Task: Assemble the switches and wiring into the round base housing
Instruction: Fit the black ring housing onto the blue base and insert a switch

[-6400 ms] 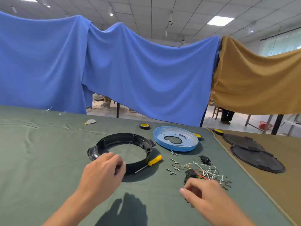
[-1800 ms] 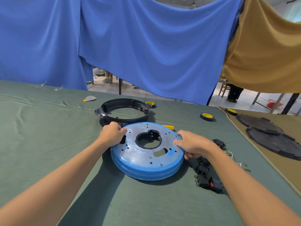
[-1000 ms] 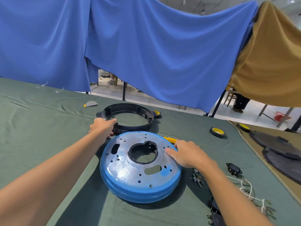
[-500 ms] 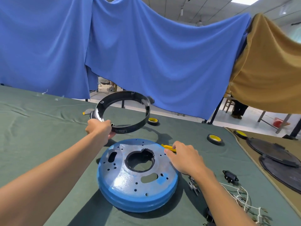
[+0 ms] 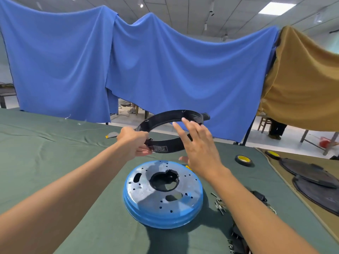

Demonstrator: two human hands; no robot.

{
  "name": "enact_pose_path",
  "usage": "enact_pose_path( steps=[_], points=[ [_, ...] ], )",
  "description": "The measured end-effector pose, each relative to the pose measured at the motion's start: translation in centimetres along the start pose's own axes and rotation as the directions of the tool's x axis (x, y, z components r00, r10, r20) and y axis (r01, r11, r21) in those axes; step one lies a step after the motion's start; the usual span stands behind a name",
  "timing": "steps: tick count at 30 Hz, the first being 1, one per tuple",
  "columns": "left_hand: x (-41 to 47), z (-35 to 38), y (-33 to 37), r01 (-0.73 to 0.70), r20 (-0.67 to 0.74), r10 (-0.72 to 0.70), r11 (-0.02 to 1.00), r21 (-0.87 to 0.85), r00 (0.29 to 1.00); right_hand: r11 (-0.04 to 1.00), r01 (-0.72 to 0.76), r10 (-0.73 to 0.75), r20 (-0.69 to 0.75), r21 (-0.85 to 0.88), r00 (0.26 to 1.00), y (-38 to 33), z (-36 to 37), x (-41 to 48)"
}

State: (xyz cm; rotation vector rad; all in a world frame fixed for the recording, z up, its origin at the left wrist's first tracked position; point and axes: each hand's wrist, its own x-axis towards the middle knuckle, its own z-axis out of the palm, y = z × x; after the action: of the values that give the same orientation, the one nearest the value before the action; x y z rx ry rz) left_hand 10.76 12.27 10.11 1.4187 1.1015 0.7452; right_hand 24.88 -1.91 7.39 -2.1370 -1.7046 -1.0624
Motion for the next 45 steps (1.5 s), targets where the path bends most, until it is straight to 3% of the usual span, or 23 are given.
enact_pose_path(
  steps=[5,8,12,16,18,23,28,30,33,36,40,45],
  points=[
    [-3.4,-0.9,1.1,-0.011,0.127,0.003,0.998,0.065,0.992,1.0,-0.021,0.018,-0.354,-0.006,0.935,0.4,-1.5,-0.3],
    [-4.4,-1.7,1.7,-0.111,0.056,0.107,0.991,0.077,0.993,0.995,-0.031,0.064,-0.363,0.095,0.929,0.5,-2.6,-0.1],
    [-5.2,-2.6,1.8,-0.354,-0.053,0.368,0.919,0.173,0.928,0.913,-0.268,0.352,-0.263,0.307,0.898,0.6,-3.8,-0.3],
    [-5.6,-3.9,0.0,-0.589,-0.184,0.67,0.728,0.351,0.719,0.794,-0.398,0.529,-0.199,0.459,0.825,1.6,-5.1,-0.1],
    [-5.9,-4.1,-0.8,-0.64,-0.154,0.711,0.69,0.339,0.686,0.738,-0.467,0.595,-0.143,0.486,0.791,2.1,-6.0,0.3],
    [-6.2,-3.7,-1.5,-0.753,0.122,0.744,0.64,0.151,0.657,0.575,-0.642,0.714,0.073,0.507,0.697,3.2,-7.4,1.6],
    [-5.5,-3.4,-1.3,-0.776,0.054,0.803,0.554,0.3,0.594,0.267,-0.766,0.672,0.456,0.585,0.583,3.8,-7.5,2.1],
    [-5.4,-3.3,-1.0,-0.765,-0.003,0.79,0.595,0.245,0.613,0.209,-0.778,0.616,0.538,0.593,0.576,3.7,-7.5,2.0],
    [-4.9,-3.7,-0.9,-0.725,-0.039,0.741,0.666,0.179,0.671,0.203,-0.726,0.491,0.573,0.657,0.656,3.7,-7.2,1.4],
    [-3.8,-4.6,-1.7,-0.582,-0.014,0.593,0.794,0.173,0.805,0.183,-0.666,0.395,0.566,0.723,0.724,3.7,-6.2,0.2],
    [-2.5,-4.7,-3.7,-0.384,0.025,0.387,0.899,0.213,0.922,0.171,-0.615,0.403,0.514,0.77,0.757,2.5,-3.2,-2.2],
    [-0.7,-3.7,-5.9,-0.301,0.023,0.314,0.884,0.358,0.949,0.227,-0.661,0.463,0.517,0.716,0.72,1.2,0.6,-3.3]
  ],
)
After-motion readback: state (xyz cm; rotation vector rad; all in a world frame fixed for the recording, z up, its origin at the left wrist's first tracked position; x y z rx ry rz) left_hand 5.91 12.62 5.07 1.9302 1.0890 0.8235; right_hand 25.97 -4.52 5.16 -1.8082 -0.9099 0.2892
